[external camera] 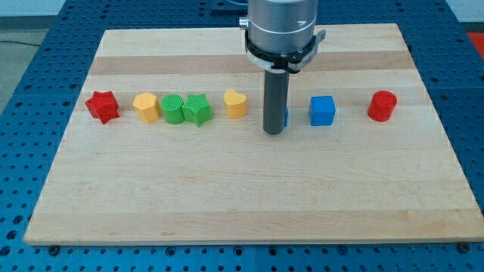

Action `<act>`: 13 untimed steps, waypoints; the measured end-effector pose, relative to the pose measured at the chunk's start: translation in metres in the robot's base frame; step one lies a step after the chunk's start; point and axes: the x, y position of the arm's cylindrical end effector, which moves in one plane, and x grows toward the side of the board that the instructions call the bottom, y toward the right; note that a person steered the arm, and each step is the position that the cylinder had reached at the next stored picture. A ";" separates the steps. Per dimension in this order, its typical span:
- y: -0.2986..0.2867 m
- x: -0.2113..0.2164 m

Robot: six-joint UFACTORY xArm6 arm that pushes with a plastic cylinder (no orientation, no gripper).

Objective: Adjust the yellow heart and blue triangle to the right of the green star

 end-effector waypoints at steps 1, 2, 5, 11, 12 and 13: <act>-0.014 0.005; -0.016 -0.020; -0.036 -0.069; 0.037 -0.063; 0.028 -0.069; 0.006 -0.070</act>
